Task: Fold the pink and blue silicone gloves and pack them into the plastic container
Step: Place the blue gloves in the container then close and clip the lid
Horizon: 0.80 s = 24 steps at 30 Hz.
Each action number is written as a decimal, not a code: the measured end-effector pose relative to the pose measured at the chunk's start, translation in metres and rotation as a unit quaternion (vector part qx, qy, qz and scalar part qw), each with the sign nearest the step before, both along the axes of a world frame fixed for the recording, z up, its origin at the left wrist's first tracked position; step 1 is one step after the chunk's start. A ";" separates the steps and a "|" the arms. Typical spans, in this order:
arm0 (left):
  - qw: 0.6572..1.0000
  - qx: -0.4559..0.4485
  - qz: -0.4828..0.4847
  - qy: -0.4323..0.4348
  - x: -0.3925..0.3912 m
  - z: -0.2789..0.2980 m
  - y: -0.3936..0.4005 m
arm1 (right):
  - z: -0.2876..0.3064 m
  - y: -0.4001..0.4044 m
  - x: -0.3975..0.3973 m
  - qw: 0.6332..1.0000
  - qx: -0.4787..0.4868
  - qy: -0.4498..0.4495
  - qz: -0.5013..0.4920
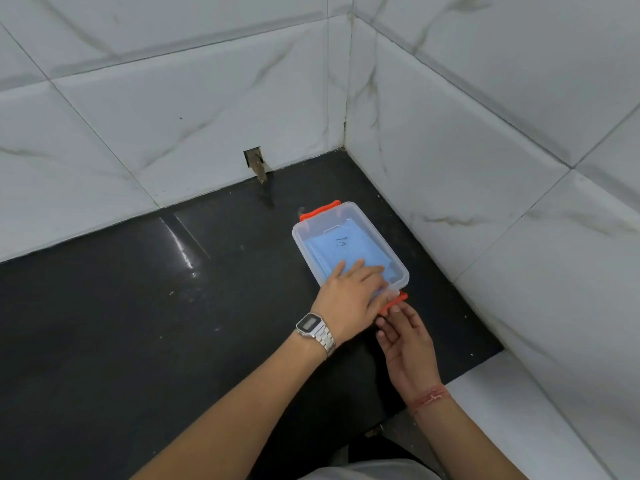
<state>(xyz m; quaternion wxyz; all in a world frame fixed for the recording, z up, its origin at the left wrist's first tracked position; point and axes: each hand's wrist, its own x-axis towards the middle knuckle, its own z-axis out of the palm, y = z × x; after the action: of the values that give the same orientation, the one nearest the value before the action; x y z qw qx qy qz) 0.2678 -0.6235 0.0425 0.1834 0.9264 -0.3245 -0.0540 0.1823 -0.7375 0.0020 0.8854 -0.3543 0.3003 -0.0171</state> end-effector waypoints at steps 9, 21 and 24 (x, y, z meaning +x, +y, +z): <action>0.993 0.053 0.046 -0.096 -0.038 0.004 -0.001 | -0.004 -0.002 0.001 1.000 0.010 -0.006 0.029; 0.996 -0.025 0.077 -0.039 -0.031 0.010 -0.003 | -0.005 0.000 0.011 0.999 0.010 -0.007 0.042; 0.996 -0.026 0.082 -0.033 -0.029 0.009 -0.005 | -0.007 -0.003 0.015 0.999 0.005 -0.008 0.040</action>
<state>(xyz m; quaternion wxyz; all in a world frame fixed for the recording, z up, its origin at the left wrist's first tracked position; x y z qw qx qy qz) 0.2389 -0.6282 0.0519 0.2004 0.9461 -0.2545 0.0005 0.1969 -0.7408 -0.0047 0.8897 -0.3613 0.2786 0.0173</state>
